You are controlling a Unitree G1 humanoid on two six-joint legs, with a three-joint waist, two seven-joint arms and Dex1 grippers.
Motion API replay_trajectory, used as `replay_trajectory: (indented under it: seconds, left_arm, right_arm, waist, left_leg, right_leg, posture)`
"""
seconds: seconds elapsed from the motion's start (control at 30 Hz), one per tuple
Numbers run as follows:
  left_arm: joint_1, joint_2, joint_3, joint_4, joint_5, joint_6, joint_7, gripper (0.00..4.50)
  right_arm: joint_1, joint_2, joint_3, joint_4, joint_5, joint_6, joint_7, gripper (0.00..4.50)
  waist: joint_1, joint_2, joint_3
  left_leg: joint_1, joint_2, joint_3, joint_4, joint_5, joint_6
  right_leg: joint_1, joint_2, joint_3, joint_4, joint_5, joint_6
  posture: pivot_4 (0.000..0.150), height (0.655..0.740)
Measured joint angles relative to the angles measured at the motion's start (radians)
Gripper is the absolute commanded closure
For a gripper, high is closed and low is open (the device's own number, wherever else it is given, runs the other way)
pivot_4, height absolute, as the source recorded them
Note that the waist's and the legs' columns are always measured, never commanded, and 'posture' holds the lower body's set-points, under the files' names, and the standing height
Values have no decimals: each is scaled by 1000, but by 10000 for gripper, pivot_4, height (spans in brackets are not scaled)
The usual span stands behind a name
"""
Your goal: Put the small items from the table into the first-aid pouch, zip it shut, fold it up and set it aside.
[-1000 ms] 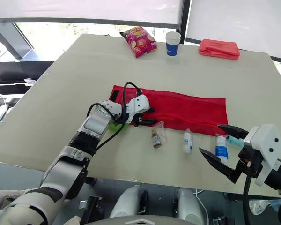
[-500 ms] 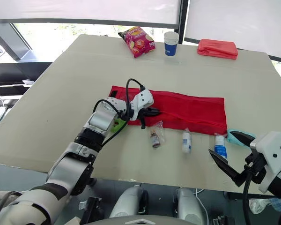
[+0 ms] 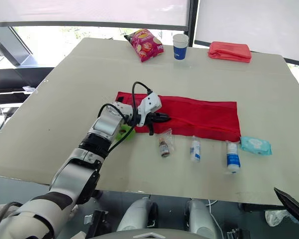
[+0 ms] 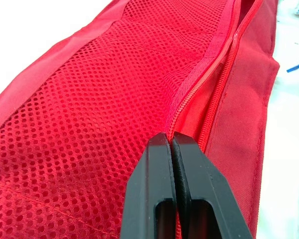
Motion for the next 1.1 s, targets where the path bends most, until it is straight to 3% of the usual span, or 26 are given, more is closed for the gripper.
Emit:
replay_trajectory:
  seconds: [0.27,0.53,0.63,0.83,0.87,0.97,1.1]
  left_arm:
    - [-16,-1,2,22,-3,-5,-23,44454]
    - [-28,-13,6,14,-22,30,-38,44454]
    - [-26,-16,6,-8,-22,48,-32,44454]
    - [-22,-24,6,-32,-31,69,-19,44454]
    - [-21,-25,6,-39,-31,71,-18,45000]
    - [-20,-24,6,-53,-34,84,-17,45000]
    - [-20,-24,6,-54,-41,92,-17,45000]
  right_arm:
    - [-39,-102,-22,78,14,66,93,0]
    - [-302,-92,358,-62,-48,286,-360,0]
    - [-448,28,516,-88,-29,399,-609,0]
    - [-620,178,719,-76,-73,516,-886,0]
    - [-631,187,740,-76,-87,526,-908,5195]
    - [-659,200,770,-72,-133,540,-953,14052]
    - [-670,207,769,-72,-155,543,-962,31600]
  waist:
    - [1,1,0]
    - [5,2,-1]
    - [3,2,-1]
    - [-1,3,-2]
    - [-1,3,-2]
    - [-1,3,-2]
    - [-1,3,-2]
  left_leg:
    - [0,-1,0,0,0,0]
    - [-1,-1,-1,0,0,0]
    - [-1,-2,0,0,0,0]
    - [0,-2,1,2,0,0]
    - [0,-2,1,2,0,0]
    - [-1,-3,1,1,0,0]
    - [0,-4,1,2,0,0]
  right_leg:
    - [0,0,0,0,-1,1]
    - [0,0,0,0,0,-1]
    - [0,0,1,0,0,-1]
    - [0,0,2,3,1,-1]
    - [0,0,2,3,0,-1]
    - [0,0,2,3,1,2]
    - [0,0,3,4,1,2]
  posture:
    - [1500,7400]
    - [1500,7400]
    - [1500,7400]
    - [1500,7400]
    - [1500,7400]
    - [1500,7400]
    - [1500,7400]
